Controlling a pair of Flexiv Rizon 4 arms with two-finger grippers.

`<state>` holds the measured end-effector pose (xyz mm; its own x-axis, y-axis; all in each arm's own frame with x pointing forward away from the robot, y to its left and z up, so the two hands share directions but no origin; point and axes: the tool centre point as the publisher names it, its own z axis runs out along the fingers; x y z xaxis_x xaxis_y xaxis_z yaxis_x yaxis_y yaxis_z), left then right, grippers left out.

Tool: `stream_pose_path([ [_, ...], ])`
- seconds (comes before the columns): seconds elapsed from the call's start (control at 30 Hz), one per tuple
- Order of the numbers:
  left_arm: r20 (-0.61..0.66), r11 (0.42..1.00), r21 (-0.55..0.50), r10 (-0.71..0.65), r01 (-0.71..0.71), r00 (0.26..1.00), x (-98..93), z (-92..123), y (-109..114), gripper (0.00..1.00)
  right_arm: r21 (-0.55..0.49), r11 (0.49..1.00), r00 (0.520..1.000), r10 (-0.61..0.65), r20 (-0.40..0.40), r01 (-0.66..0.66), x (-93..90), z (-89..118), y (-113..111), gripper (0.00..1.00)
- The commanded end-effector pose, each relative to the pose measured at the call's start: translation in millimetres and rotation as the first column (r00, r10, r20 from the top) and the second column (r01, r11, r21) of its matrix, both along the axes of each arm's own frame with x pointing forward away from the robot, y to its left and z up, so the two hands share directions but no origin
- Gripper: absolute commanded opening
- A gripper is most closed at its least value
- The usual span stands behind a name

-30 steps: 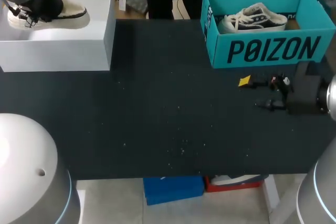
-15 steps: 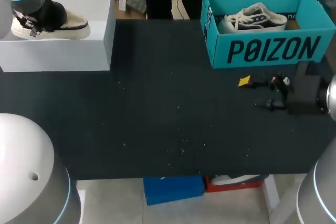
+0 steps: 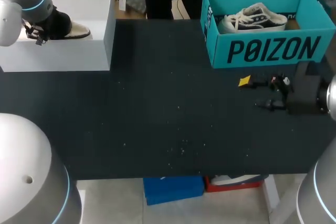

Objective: Take the shoe out of the shoebox, open the shoe tongue, remove and reinsert the insole, then place the shoe into the shoebox

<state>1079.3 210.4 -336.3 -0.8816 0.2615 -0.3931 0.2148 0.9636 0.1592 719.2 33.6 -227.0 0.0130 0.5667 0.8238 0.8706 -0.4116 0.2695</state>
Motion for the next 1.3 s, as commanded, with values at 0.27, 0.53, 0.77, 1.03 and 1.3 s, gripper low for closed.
stream_pose_path([
  [0.27, -0.016, 1.0, 0.004, 0.007, -0.007, 1.0, 4.1, 1, -1, 0.4, -0.001, 1.0, 1.0, -0.001, -0.001, 0.001, 0.4, 0, 1, 1.0],
  [0.53, -0.008, 1.0, 0.009, 0.022, -0.022, 1.0, 6.3, 29, -5, 0.42, -0.001, 1.0, 1.0, -0.001, -0.001, 0.001, 0.4, 0, 1, 1.0],
  [0.77, -0.015, 0.999, 0.027, 0.045, -0.044, 0.999, -2.8, 70, -11, 1.0, -0.001, 1.0, 1.0, -0.001, -0.001, 0.001, 0.4, 0, 1, 1.0],
  [1.03, -0.063, 0.994, -0.023, 0.103, -0.105, 0.993, -42.6, 126, -30, 1.0, -0.001, 1.0, 1.0, -0.001, -0.001, 0.001, 0.4, 0, 1, 1.0],
  [1.3, -0.201, 0.956, -0.144, 0.226, -0.257, 0.953, -99.0, 139, -55, 1.0, -0.001, 1.0, 1.0, -0.001, -0.001, 0.001, 0.4, 0, 1, 1.0],
])
